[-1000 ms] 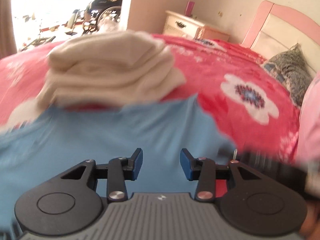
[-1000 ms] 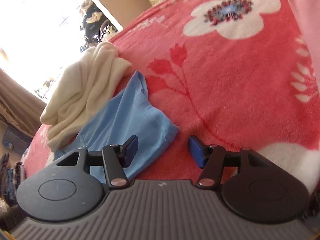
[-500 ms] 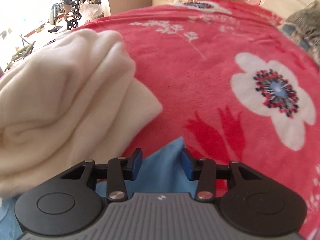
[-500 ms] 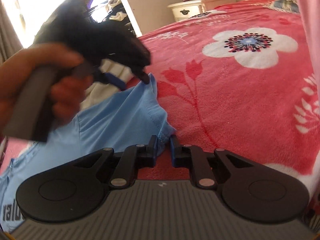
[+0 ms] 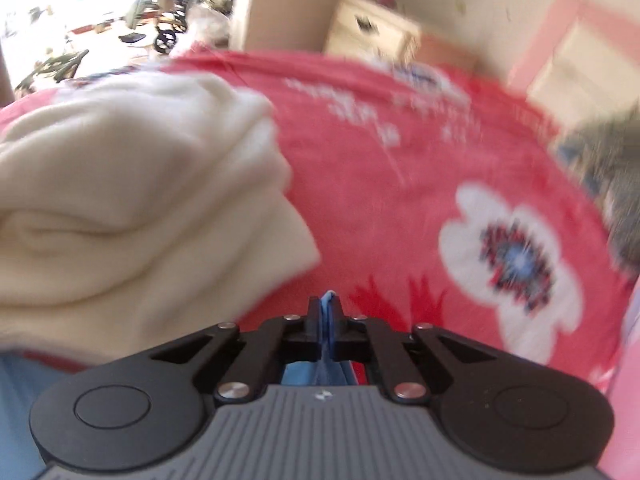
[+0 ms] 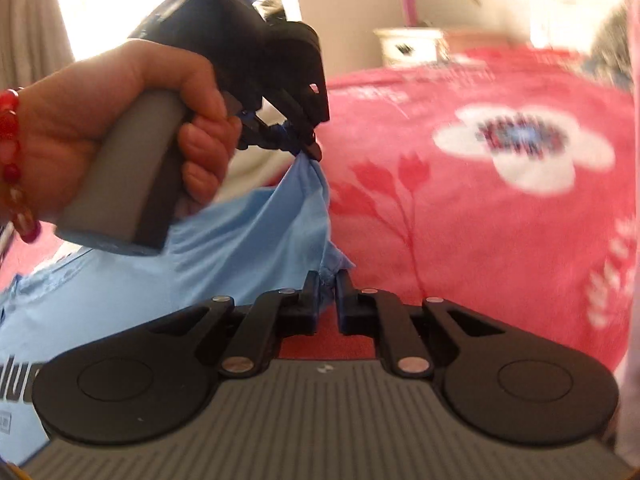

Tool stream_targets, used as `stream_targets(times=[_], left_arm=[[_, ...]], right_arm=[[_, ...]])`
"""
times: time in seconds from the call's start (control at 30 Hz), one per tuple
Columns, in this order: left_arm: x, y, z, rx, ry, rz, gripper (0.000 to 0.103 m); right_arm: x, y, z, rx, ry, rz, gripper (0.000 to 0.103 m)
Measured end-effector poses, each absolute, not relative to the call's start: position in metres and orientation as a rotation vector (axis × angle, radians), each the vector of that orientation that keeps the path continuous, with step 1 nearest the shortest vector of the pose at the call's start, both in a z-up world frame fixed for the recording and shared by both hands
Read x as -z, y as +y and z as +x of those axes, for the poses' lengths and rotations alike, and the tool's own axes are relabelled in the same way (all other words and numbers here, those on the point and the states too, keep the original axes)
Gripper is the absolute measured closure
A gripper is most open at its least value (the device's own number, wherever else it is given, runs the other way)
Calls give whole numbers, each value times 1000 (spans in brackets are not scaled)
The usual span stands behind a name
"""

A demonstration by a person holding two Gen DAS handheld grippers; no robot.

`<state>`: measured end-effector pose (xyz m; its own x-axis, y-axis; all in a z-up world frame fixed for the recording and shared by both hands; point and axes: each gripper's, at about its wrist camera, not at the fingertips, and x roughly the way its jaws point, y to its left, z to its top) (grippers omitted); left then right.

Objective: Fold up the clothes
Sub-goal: 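Grasp the T-shirt side edge with the left gripper and lift it, then fold the side inward with the left gripper while the right gripper grasps the fabric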

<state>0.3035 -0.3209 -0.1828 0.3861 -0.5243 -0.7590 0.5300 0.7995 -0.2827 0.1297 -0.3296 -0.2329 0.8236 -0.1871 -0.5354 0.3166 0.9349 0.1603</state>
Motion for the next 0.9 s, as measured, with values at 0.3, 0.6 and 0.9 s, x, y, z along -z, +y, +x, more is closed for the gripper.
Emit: stream_targets(times=[0.3, 0.6, 0.9], left_arm=[[153, -172, 285, 607, 913, -155, 99], [200, -78, 278, 465, 1042, -100, 77], [196, -110, 270, 585, 932, 48, 48]], right_arm=[[200, -228, 109, -71, 440, -361, 96], [236, -171, 71, -376, 562, -728, 94], [199, -260, 103, -229, 749, 161, 91]])
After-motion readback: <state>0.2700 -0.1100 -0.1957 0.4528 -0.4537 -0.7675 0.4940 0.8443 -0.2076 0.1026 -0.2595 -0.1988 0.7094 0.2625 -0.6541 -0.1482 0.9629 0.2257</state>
